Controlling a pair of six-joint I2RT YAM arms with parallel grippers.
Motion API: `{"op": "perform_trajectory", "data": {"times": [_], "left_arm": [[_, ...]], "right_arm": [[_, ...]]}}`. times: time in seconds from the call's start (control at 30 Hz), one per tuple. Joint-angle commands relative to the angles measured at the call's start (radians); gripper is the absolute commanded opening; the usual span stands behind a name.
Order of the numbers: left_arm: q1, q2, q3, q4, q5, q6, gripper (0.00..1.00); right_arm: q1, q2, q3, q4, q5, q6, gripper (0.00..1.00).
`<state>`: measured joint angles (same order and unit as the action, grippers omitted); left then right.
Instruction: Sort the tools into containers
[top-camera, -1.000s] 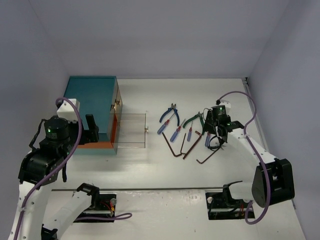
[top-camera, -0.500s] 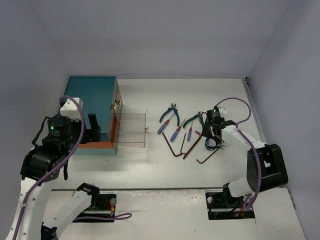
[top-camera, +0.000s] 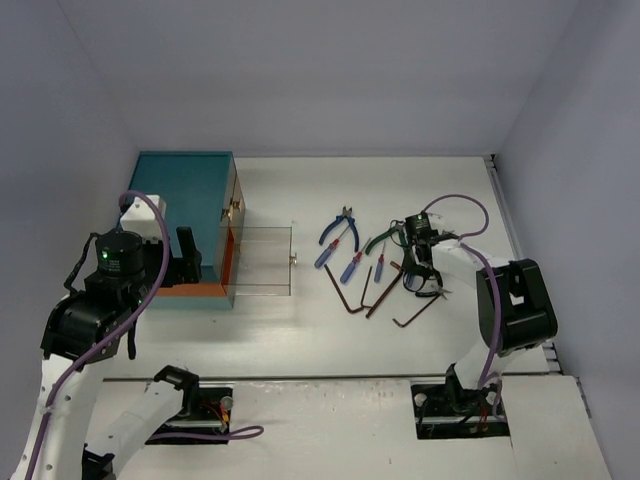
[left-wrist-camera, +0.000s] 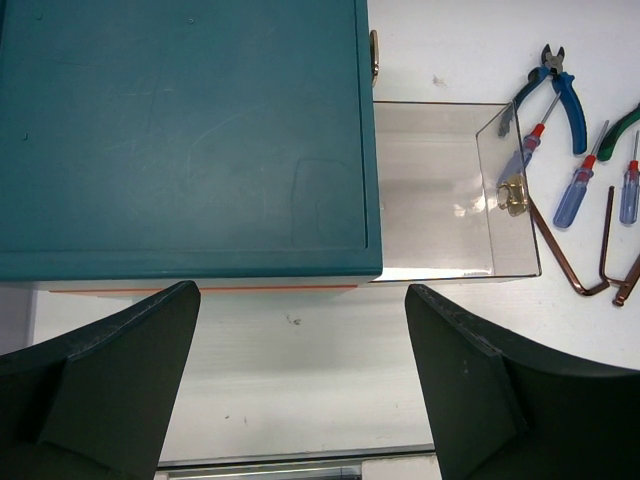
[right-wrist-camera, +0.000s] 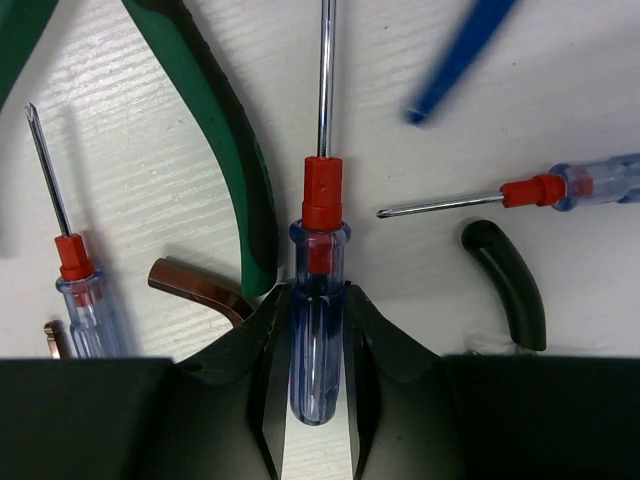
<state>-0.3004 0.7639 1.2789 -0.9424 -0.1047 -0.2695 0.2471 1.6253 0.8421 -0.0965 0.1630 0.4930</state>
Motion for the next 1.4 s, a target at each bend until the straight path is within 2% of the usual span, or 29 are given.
{"op": "perform_trajectory", "data": {"times": [0.0,0.13,0.3,0.33,0.43,0.5,0.7,1.0,1.13,1.3,1.37], "left_arm": [[-0.005,0.011,0.013,0.030,-0.015,-0.002,0.81],[-0.006,0.018,0.023,0.033,-0.022,0.002,0.81],[-0.005,0.029,0.051,0.031,-0.047,0.021,0.81],[-0.006,0.029,0.054,0.033,-0.052,0.022,0.81],[-0.006,0.035,0.066,0.031,-0.064,0.026,0.81],[-0.006,0.035,0.073,0.031,-0.067,0.025,0.81],[-0.005,0.029,0.071,0.036,-0.099,0.011,0.81],[-0.004,-0.011,0.043,0.033,-0.105,-0.003,0.81],[-0.005,-0.021,0.034,0.033,-0.106,-0.008,0.81],[-0.005,-0.023,0.031,0.033,-0.099,-0.019,0.81],[-0.005,-0.023,0.031,0.032,-0.099,-0.021,0.81]], "right_arm": [[0.009,-0.134,0.030,-0.045,0.085,-0.040,0.00],[0.085,-0.278,0.142,-0.086,0.058,-0.152,0.00],[0.324,-0.340,0.343,-0.086,-0.114,-0.396,0.00],[0.328,-0.330,0.375,-0.086,-0.117,-0.428,0.00],[0.487,-0.256,0.527,-0.086,-0.234,-0.500,0.00],[0.535,-0.189,0.580,-0.085,-0.274,-0.536,0.00],[0.663,-0.006,0.708,-0.084,-0.291,-0.574,0.02],[0.723,0.164,0.758,-0.047,-0.304,-0.532,0.05],[0.727,0.194,0.749,-0.008,-0.292,-0.511,0.09],[0.727,0.211,0.756,0.009,-0.257,-0.464,0.10],[0.727,0.217,0.759,0.008,-0.253,-0.453,0.14]]}}
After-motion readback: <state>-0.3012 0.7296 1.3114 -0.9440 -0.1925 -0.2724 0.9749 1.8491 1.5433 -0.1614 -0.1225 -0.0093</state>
